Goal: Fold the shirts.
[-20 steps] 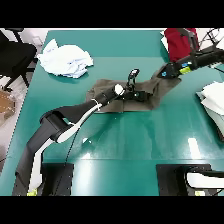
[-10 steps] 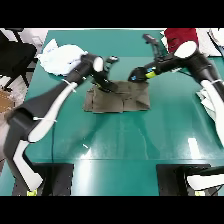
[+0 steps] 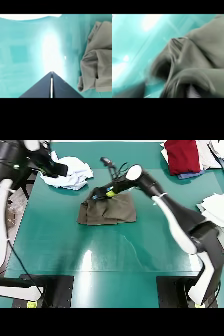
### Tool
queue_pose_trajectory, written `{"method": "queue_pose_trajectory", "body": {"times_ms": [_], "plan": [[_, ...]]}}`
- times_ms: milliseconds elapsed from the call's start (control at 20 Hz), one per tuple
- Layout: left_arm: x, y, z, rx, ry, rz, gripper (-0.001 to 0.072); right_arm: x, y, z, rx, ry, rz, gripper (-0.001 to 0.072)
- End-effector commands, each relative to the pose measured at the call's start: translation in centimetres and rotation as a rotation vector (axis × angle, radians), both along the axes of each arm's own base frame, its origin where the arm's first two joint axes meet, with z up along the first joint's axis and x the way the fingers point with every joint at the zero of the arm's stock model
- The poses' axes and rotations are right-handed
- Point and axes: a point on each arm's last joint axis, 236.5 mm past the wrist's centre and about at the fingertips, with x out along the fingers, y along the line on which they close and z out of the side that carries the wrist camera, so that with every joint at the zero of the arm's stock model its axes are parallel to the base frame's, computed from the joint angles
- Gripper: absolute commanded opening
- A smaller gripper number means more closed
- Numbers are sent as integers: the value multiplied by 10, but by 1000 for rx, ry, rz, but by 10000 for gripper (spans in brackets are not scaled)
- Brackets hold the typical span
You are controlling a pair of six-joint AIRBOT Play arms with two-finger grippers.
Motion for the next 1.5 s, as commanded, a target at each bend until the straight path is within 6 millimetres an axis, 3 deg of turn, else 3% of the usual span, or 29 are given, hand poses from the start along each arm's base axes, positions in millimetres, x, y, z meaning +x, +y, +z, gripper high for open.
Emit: {"method": "queue_pose_trajectory", "body": {"times_ms": [0,150,300,450,550,650,700,750,800,900,1000,1150,1350,1400,1450], "plan": [[-10,17,32,4,-67,0,27,-6,40,-19,80,101,-13,632],[-11,13,25,4,-48,-27,27,1,15,-13,92,123,-36,629],[-13,3,5,-22,-6,-51,27,19,-61,-16,-53,109,-87,627],[-18,-46,-26,-189,55,-158,27,38,-129,4,-62,99,-205,628],[-23,-96,-39,-358,67,-290,27,44,-158,18,-49,82,-263,628],[-26,-130,-54,-381,38,-466,30,39,-182,21,-58,88,-287,628],[-32,-141,-69,-323,49,-590,201,33,-190,20,-64,92,-288,628],[-38,-149,-87,-271,79,-673,545,27,-197,19,-69,92,-289,628],[-40,-158,-102,-253,104,-712,662,21,-200,17,-75,88,-286,627],[-48,-174,-125,-238,154,-780,660,10,-204,13,-83,81,-287,628],[-60,-185,-143,-217,209,-852,718,4,-208,6,-88,77,-301,627],[-53,-183,-158,-137,206,-865,717,-6,-211,-1,-99,86,-294,628],[-22,-176,-175,-61,137,-827,688,-7,-209,0,-92,87,-290,628],[-17,-177,-177,-65,124,-808,545,-8,-209,0,-92,87,-288,628],[-13,-178,-177,-64,109,-803,352,-8,-209,0,-92,88,-288,627]]}}
